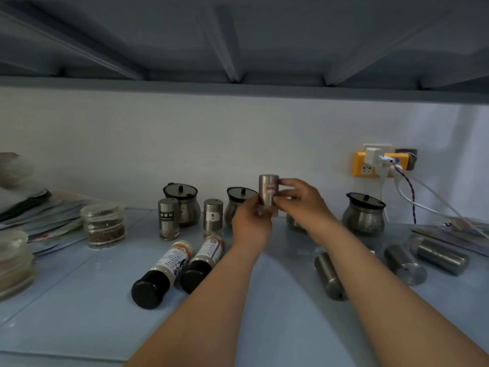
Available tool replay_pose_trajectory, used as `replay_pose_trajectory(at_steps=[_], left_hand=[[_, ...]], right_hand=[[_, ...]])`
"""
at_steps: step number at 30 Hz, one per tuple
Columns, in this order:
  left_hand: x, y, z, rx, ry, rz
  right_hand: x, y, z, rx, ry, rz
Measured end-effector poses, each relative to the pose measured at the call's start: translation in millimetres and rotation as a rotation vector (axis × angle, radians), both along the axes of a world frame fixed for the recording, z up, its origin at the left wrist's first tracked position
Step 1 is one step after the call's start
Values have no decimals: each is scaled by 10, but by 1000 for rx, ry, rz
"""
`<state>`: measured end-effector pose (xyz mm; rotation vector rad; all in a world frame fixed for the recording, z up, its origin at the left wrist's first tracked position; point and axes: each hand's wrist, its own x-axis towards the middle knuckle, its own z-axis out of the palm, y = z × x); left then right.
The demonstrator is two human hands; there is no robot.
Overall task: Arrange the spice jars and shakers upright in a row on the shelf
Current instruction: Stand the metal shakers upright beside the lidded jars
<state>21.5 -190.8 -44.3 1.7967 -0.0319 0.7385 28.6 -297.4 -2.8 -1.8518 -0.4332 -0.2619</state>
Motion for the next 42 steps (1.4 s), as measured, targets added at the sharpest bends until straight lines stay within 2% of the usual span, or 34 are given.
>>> replay_pose_trajectory(at_steps=[5,11,16,19,22,33,42], left_hand=[[20,6,-44,-7,-61,-8],[45,29,-91,28,15,23],[53,27,-109,40,18,31],[43,29,-109,-19,1,32],[40,40,-115,-22,11,49],[12,60,-158,151,156,129],[46,86,-194,189,216,175]], right_hand=[[23,-27,10,-36,33,4],[-1,-32,2,-166,108,74],[-9,-44,14,-97,171,104],[-3,-41,7,-41,198,137],[21,-38,-8,-63,205,135],[34,-14,-95,-201,235,110],[114,21,-158,-260,252,122]])
